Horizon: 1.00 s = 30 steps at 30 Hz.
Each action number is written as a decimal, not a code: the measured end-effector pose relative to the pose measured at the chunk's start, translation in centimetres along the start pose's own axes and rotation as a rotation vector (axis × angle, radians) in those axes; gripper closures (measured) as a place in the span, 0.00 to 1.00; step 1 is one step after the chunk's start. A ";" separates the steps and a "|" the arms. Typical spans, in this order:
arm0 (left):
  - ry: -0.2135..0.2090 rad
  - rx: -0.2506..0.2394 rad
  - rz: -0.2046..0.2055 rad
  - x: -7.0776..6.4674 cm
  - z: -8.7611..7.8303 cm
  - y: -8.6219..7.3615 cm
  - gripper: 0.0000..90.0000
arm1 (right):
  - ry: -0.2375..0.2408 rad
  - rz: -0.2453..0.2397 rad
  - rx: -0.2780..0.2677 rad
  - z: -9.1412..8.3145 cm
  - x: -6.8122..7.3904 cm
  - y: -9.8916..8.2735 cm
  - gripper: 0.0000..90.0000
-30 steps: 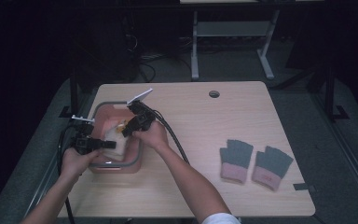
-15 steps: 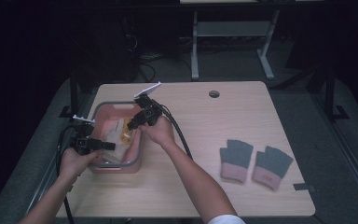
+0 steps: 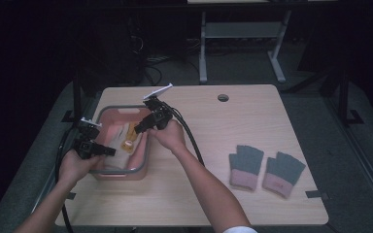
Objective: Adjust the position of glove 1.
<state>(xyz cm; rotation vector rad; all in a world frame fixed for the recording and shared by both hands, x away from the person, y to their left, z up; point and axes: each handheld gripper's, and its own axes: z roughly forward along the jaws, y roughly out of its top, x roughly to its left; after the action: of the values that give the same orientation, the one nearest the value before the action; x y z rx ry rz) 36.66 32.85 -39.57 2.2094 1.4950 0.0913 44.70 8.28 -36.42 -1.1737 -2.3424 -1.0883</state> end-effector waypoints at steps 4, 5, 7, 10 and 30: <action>-0.012 0.001 0.003 -0.1 0.0 0.1 0.75 | 0.005 0.004 -0.002 -0.3 -0.2 0.0 0.77; -0.012 0.001 0.003 -0.1 0.0 0.1 0.75 | 0.005 0.004 -0.002 -0.3 -0.2 0.0 0.77; -0.031 -0.043 -0.021 0.1 -0.6 0.2 0.74 | 0.008 0.012 -0.003 -0.5 -0.4 0.0 0.77; -0.038 -0.089 -0.037 0.3 -1.3 0.3 0.73 | 0.016 0.011 -0.007 -0.9 -0.5 0.0 0.76; -0.218 -0.273 -0.048 -1.0 -3.0 1.2 0.52 | 0.078 0.026 -0.085 -4.1 -1.9 -1.2 0.61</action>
<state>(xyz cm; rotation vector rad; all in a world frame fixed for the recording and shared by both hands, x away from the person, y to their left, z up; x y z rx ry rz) 36.38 32.59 -36.20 1.9007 1.3289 0.0348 44.67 3.67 -35.36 -1.1665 -2.2363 -1.2126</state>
